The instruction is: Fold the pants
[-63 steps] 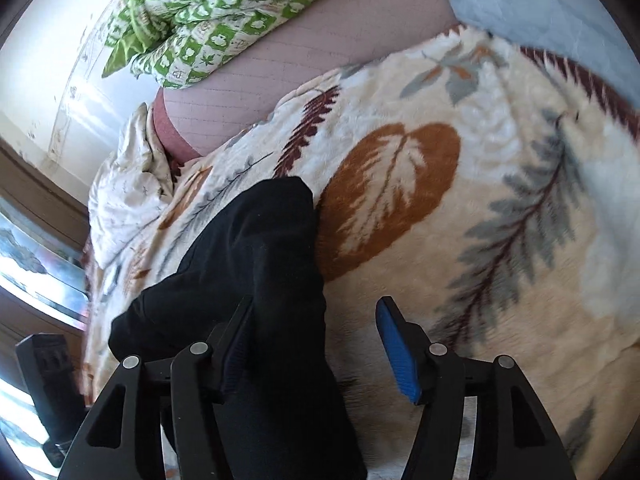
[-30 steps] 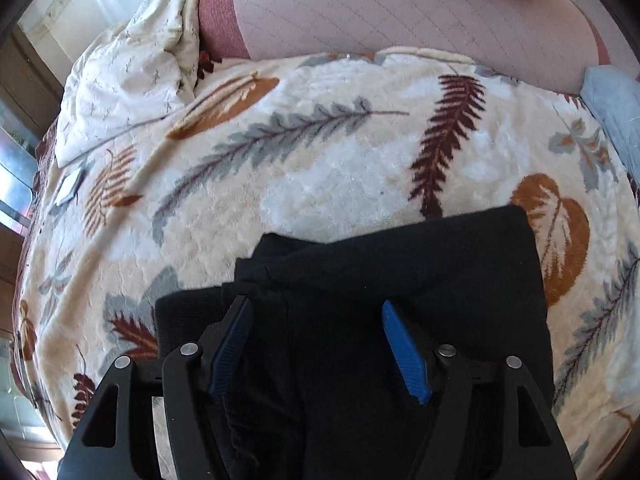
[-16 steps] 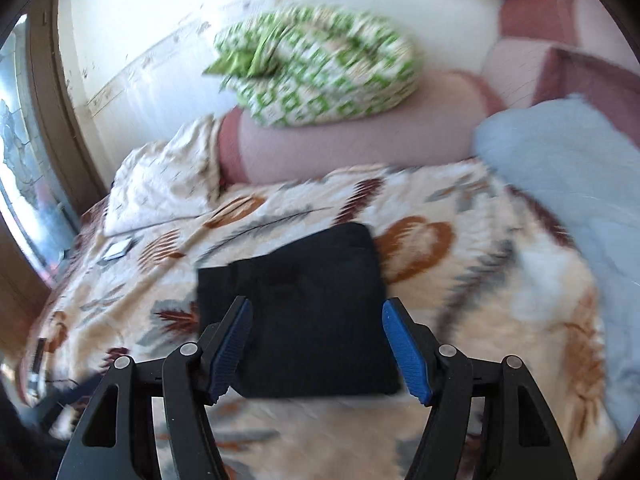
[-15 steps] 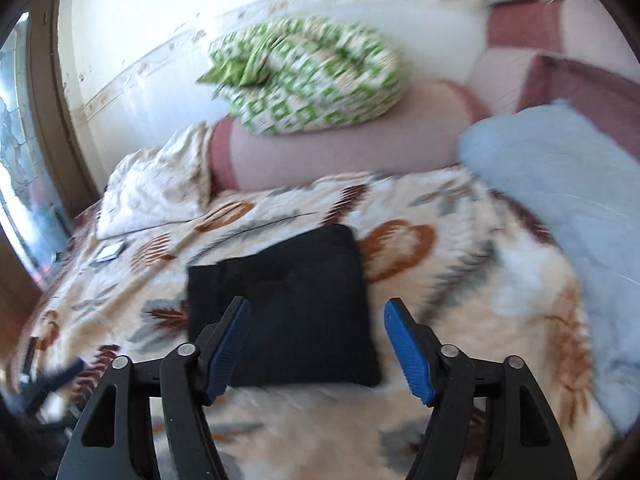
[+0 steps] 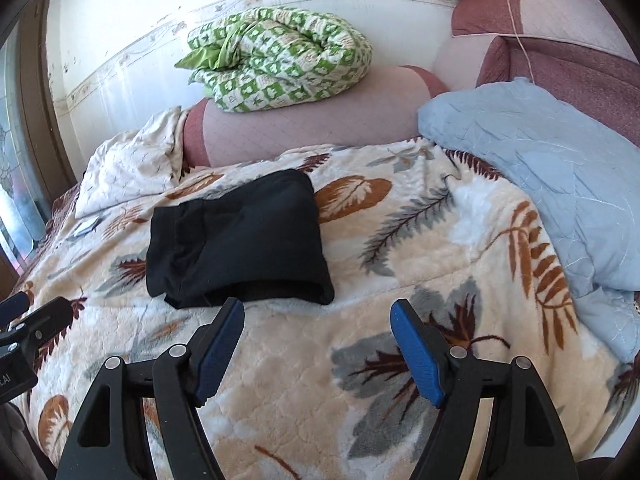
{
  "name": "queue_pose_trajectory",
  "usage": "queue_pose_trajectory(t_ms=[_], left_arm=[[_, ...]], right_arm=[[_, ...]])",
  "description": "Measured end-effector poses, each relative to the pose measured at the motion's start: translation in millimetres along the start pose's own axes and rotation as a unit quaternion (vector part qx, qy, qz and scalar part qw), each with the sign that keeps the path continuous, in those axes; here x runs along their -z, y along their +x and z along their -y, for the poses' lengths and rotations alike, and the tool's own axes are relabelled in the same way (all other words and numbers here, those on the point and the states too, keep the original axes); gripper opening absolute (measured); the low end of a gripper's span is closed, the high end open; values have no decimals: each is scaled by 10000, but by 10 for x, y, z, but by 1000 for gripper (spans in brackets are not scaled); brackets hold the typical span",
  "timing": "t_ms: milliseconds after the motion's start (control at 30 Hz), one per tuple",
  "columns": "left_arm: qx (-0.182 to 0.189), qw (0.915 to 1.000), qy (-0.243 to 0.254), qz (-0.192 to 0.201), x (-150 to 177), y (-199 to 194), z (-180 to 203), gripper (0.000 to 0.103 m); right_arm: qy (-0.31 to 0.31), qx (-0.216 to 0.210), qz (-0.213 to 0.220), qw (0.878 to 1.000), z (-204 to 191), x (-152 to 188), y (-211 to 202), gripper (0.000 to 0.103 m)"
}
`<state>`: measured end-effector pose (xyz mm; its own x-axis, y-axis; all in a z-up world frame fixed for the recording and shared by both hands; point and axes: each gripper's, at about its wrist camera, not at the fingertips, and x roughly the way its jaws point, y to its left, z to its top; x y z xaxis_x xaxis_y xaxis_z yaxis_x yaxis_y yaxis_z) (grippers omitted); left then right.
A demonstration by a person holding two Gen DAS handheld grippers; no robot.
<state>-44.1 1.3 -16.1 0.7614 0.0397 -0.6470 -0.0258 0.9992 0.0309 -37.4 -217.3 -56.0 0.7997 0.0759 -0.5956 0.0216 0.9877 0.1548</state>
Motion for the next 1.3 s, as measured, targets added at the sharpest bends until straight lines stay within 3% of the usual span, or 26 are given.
queue_pose_trajectory(t_ms=[233, 500, 700, 800, 967, 1233, 1267, 1300], left_arm=[[112, 9998, 1, -153, 55, 63, -4, 96], [344, 9972, -417, -526, 141, 260, -189, 96], [362, 9959, -635, -539, 208, 354, -395, 96], [404, 9940, -818, -601, 259, 419, -538, 96], [455, 9897, -1214, -611, 316, 486, -854, 96], [665, 9741, -2069, -626, 308, 565, -1382, 96], [701, 9719, -2153, -638, 308, 574, -1424, 96], [722, 9701, -2228, -643, 309, 578, -1457, 96]], right_arm=[[-26, 2, -132, 9999, -38, 48, 39, 81], [-71, 32, -278, 9996, -84, 120, 118, 81], [-336, 6, -297, 9990, -235, 17, 120, 81], [-708, -256, -244, 9969, -507, -263, 107, 82], [-1430, -627, -650, 9856, -1095, -626, 421, 84], [-2789, 50, -1072, 9543, -2035, -640, 1153, 82], [-2773, 142, -1159, 9537, -2091, -678, 1271, 77], [-2681, 178, -1285, 9546, -2139, -721, 1387, 65]])
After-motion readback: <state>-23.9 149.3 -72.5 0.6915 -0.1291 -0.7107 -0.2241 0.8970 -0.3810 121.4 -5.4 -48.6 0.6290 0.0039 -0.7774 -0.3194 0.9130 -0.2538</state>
